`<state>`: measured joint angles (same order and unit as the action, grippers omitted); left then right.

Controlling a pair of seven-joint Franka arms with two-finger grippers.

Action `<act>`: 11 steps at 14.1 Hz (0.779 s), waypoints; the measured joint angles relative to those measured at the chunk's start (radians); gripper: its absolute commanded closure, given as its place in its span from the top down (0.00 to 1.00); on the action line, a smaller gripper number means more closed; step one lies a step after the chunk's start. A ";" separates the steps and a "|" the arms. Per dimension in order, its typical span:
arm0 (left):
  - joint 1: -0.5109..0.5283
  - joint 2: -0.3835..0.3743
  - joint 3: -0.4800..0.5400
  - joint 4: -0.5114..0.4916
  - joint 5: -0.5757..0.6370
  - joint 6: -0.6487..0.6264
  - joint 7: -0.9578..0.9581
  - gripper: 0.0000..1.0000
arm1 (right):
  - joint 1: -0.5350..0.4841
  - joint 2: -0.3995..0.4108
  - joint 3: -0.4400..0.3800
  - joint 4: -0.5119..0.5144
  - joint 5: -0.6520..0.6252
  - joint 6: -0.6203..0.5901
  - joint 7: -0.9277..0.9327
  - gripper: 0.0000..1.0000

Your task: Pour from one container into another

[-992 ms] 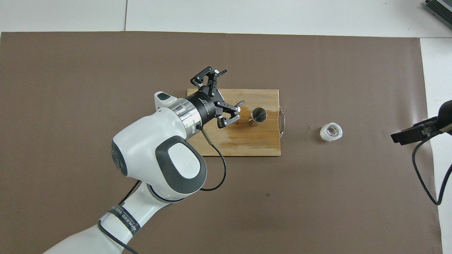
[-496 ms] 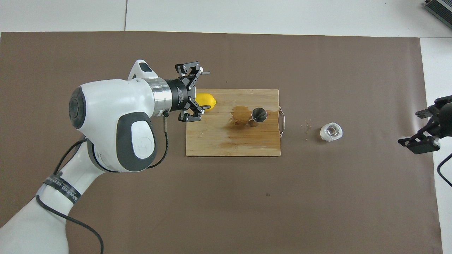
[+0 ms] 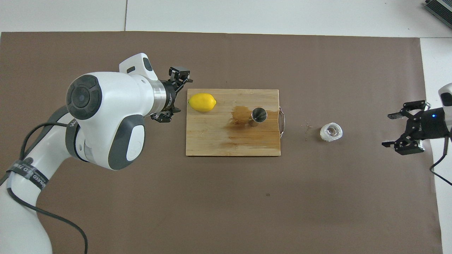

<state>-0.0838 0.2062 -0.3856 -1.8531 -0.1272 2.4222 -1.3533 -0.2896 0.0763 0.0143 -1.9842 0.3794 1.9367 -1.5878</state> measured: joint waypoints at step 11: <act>0.095 -0.110 0.116 0.024 0.098 -0.306 0.816 1.00 | 0.038 0.190 0.005 -0.080 0.408 0.104 -0.331 1.00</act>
<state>0.0108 0.0960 -0.2694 -1.8293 -0.0288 2.1167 -0.5371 -0.2516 0.2662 0.0195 -2.0639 0.7871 2.0411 -1.9191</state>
